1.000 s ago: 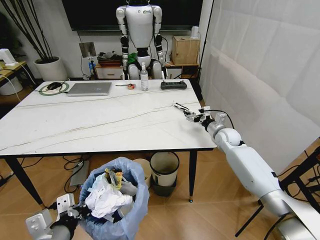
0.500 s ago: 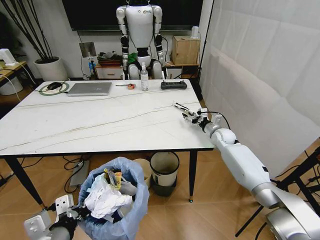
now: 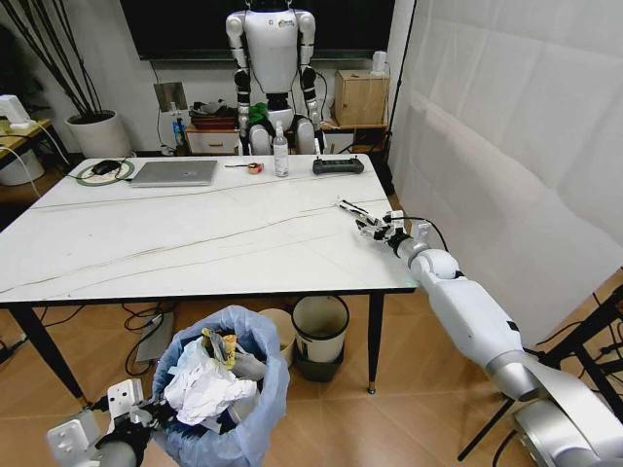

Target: Pick up the trash bin and place the trash from the table into it.

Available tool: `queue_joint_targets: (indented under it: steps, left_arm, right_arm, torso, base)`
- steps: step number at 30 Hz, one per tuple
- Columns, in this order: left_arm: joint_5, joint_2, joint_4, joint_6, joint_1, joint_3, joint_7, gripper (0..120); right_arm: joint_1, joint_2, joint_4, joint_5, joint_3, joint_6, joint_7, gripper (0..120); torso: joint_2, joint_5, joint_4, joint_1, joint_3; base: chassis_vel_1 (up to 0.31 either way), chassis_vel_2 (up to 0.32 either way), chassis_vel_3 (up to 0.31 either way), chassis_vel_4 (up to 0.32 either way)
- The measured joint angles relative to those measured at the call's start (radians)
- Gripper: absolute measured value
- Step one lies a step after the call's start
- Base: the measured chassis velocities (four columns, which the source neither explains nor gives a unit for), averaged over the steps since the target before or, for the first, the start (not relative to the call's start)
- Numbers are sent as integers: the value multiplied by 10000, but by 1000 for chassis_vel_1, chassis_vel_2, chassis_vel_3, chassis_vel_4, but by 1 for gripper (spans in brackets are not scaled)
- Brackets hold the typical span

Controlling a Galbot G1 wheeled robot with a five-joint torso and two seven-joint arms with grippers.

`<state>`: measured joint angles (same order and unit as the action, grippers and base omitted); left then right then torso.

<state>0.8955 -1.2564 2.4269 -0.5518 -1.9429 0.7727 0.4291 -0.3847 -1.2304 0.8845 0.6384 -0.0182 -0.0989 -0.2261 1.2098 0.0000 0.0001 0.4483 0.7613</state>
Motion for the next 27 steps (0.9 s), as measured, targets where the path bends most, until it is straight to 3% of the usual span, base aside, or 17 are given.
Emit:
queue_joint_targets:
  steps: [10, 13, 17, 19, 21, 27]
  left_arm:
    - [70, 116, -86, 0, 83, 12, -1, 0]
    - [81, 135, -93, 1, 85, 16, 0, 0]
    - [119, 194, -109, 1, 104, 39, 6, 0]
    - [121, 196, -109, 0, 105, 39, 6, 0]
    - [154, 229, -124, 0, 131, 44, 14, 0]
    - [179, 259, -155, 1, 165, 43, 28, 0]
  right_arm:
    - [39, -57, -191, -111, -9, 40, -50, 41]
    - [18, -50, -181, -125, -14, 40, -55, 36]
    - [-45, -14, -116, -181, -19, 37, -72, 15]
    - [-50, -11, -111, -185, -19, 37, -73, 15]
    - [-90, -2, -56, -201, -24, 28, -77, 1]
    - [-215, 46, 142, -219, -22, 17, -104, 0]
  torso:
    - [0, 0, -1, 0, 0]
    - [0, 0, 0, 0, 0]
    - [0, 0, -1, 0, 0]
    - [0, 0, -1, 0, 0]
    - [0, 0, -1, 0, 0]
    - [0, 0, -1, 0, 0]
  base:
    - [0, 0, 0, 0]
    - [0, 0, 0, 0]
    - [0, 0, 0, 0]
    - [0, 0, 0, 0]
    - [0, 0, 0, 0]
    - [0, 0, 0, 0]
